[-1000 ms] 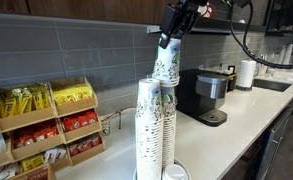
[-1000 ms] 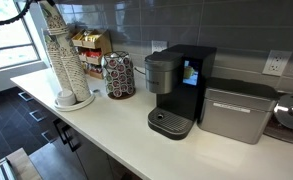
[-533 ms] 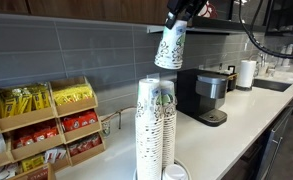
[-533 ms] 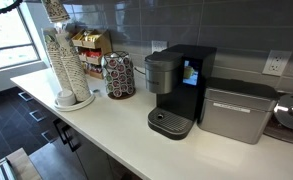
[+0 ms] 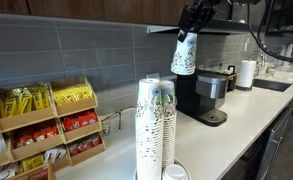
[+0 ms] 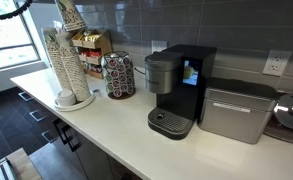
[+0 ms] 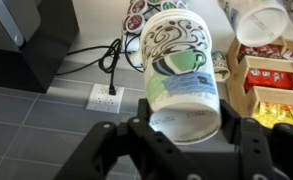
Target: Unstack three coffee cups from the right stacked coffee cups
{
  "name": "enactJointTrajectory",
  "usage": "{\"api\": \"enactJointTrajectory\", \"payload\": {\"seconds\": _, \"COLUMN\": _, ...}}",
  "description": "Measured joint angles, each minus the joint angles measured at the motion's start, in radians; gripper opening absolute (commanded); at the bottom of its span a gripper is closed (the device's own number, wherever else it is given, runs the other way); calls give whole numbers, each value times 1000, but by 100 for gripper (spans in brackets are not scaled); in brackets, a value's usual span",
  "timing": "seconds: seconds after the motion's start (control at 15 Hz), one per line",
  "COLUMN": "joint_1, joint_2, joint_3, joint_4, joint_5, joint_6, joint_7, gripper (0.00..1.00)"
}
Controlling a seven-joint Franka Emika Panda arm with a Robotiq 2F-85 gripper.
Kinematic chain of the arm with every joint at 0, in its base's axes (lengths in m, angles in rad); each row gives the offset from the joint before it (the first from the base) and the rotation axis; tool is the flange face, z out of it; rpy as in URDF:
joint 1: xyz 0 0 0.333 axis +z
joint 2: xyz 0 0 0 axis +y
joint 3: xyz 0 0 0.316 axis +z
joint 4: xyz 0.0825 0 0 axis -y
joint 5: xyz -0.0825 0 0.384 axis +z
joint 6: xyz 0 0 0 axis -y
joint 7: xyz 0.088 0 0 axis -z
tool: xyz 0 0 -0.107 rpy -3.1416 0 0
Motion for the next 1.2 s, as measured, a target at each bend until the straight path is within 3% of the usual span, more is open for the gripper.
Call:
{"api": "enactJointTrajectory", "payload": {"seconds": 0.4, "joint_1": -25, "joint_2": -40, "joint_3": -64, "joint_4": -202, "joint_5": -7, "joint_6": 35, "joint_7": -5, "gripper": 42}}
{"api": "enactJointTrajectory", "payload": {"seconds": 0.47, "joint_1": -25, "joint_2": -55, "joint_3": -81, "joint_4": -243, "joint_5": -7, "joint_6": 52, "joint_7": -14, "gripper": 67}}
{"api": "enactJointTrajectory", "payload": {"seconds": 0.8, "joint_1": -35, "joint_2": -107, "joint_3": -113, "joint_4": -358, "joint_5": -7, "joint_6": 98, "joint_7": -25, "gripper": 67}}
{"api": "enactJointTrajectory", "payload": {"seconds": 0.87, "joint_1": -35, "joint_2": -111, "joint_3": -112, "joint_4": -359, "joint_5": -7, "joint_6": 98, "joint_7": -25, "gripper": 42}}
{"api": "enactJointTrajectory", "payload": {"seconds": 1.2, "joint_1": -56, "joint_2": -90, "joint_3": -113, "joint_4": -374, "joint_5": -21, "joint_6": 111, "joint_7": -24, "gripper": 42}}
